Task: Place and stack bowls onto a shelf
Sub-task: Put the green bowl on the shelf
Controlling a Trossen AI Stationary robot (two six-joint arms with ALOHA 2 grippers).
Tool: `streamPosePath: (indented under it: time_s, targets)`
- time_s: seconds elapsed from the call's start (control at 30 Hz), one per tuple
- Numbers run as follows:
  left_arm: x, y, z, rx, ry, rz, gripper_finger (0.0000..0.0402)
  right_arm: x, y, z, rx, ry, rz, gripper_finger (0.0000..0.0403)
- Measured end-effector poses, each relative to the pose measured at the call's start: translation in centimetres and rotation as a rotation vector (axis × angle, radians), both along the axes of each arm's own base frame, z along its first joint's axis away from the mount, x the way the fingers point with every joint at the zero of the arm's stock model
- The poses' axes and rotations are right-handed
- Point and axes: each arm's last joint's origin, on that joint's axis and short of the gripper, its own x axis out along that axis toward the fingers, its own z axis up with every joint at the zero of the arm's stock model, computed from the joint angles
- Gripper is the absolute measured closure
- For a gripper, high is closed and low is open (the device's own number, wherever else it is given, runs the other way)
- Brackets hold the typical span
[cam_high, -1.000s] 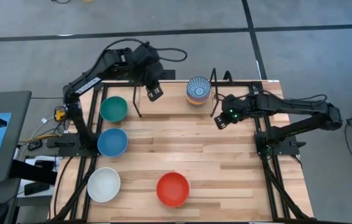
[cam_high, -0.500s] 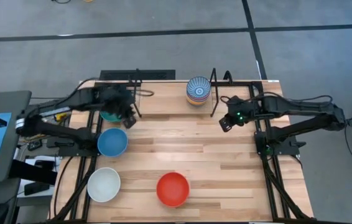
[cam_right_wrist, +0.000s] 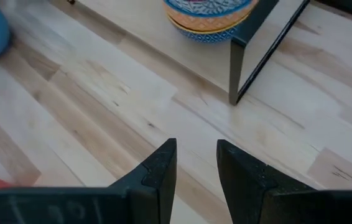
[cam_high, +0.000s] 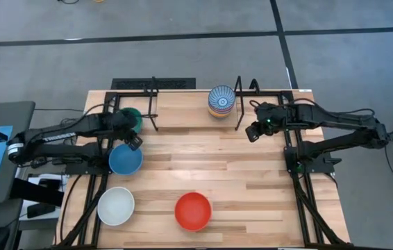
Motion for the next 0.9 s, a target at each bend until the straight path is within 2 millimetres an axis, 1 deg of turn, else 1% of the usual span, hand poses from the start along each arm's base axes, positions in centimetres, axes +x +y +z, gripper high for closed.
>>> streamPosePath:
  time_s: [0.07, 0.13, 0.4, 0.6, 0.77, 0.9]
  targets:
    - [-0.1, 0.4, -1.3, -0.013, 0.036, 0.070, 0.0299, 0.1, -0.1, -0.1, 0.002, 0.004, -0.002, 0.0262]
    - [-0.1, 0.8, -2.2, -0.017, 0.065, 0.135, 0.0299, 0.3, -0.1, -0.1, 0.003, -0.006, -0.002, 0.0262]
    - [0.8, 2.4, -3.2, -0.014, 0.096, 0.161, 0.0300, 0.5, -0.1, 0.1, 0.019, -0.041, 0.010, 0.0262]
    - [1.2, 3.5, -4.5, -0.102, 0.161, 0.174, 0.0314, 0.5, 0.0, 0.1, 0.033, -0.047, -0.006, 0.0262]
    - [1.4, 4.2, -5.4, -0.136, 0.211, 0.190, 0.0342, 0.5, 0.0, 0.1, 0.033, -0.047, -0.006, 0.0262]
    - [1.4, 4.3, -5.6, -0.159, 0.214, 0.176, 0.0389, 0.5, -0.2, 0.1, 0.032, -0.047, -0.017, 0.0262]
